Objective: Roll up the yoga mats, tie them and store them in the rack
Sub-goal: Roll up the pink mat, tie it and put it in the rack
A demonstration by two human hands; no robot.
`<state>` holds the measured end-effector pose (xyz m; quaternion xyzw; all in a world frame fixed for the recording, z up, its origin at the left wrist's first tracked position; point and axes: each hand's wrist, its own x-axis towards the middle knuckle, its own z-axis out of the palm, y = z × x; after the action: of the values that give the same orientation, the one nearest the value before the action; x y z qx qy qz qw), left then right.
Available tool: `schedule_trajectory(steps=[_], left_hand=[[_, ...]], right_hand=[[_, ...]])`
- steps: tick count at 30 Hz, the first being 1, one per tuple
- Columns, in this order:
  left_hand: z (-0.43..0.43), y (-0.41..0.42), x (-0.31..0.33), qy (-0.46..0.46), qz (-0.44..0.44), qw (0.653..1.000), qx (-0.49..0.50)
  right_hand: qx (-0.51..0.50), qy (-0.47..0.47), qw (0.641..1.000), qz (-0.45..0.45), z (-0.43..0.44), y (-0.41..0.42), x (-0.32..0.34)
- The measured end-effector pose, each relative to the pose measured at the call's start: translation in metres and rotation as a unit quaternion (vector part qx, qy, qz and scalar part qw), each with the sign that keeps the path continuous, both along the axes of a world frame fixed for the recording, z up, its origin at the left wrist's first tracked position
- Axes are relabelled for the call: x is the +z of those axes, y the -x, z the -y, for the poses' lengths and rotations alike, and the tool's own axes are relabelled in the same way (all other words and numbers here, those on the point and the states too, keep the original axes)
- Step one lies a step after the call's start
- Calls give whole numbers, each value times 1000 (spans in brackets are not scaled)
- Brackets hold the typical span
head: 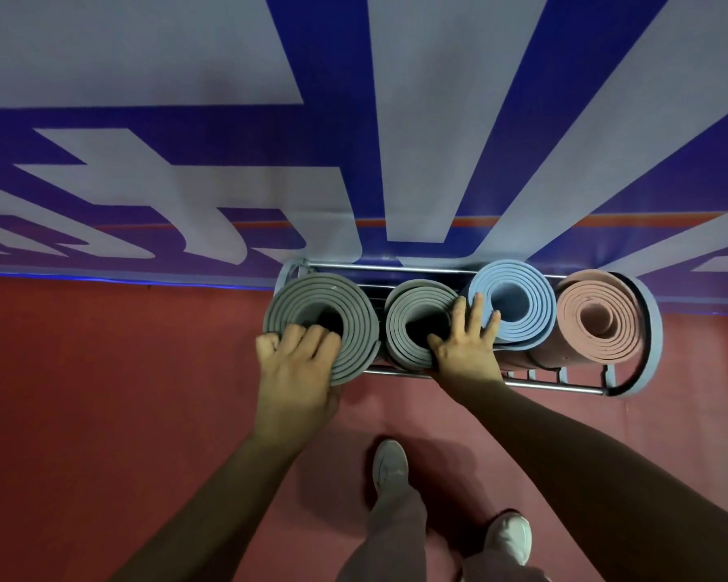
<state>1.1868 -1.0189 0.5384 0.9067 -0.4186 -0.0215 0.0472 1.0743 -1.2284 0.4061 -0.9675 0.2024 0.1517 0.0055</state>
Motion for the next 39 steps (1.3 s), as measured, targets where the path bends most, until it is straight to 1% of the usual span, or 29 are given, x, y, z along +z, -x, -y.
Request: schedule_trajectory(steps=[6, 10, 14, 18, 20, 22, 26, 28, 30, 33, 35, 36, 39], left_hand=[[19, -9, -37, -31, -19, 999, -17], [20, -22, -64, -67, -35, 997, -9], [11, -34, -92, -90, -61, 994, -7], [20, -36, -110, -140, -83, 987, -1], [30, -35, -113, -163, -84, 983, 5], [38, -37, -113, -161, -94, 982, 15], [48, -43, -117, -108, -108, 988, 36], [53, -40, -119, -99, -102, 989, 35], [61, -32, -115, -115, -110, 987, 22], [74, -19, -108, -184, -146, 972, -9], [75, -15, -111, -213, -136, 967, -14], [75, -15, -113, -214, -129, 968, -8], [79, -13, -117, -214, -121, 969, 12]], right_hand=[[-6, -4, 1000, 2, -4, 0, 2], [-3, -19, 1000, -1, -5, 4, 2], [-11, -55, 998, 27, -7, 9, 5], [-31, -52, 998, 36, -10, 8, 1], [-47, -54, 997, 40, -12, 5, 0], [-56, -59, 996, 43, -12, 3, -1], [-74, -64, 994, 38, -13, 2, 0], [-94, -65, 992, 43, -16, 1, 0], [-115, -78, 989, 49, -18, -1, 0], [-118, -101, 984, 84, -17, -2, 1], [-117, -111, 981, 109, -9, 2, 5], [-124, -110, 980, 106, -3, 6, 7], [-171, -83, 980, 55, 16, 22, 9]])
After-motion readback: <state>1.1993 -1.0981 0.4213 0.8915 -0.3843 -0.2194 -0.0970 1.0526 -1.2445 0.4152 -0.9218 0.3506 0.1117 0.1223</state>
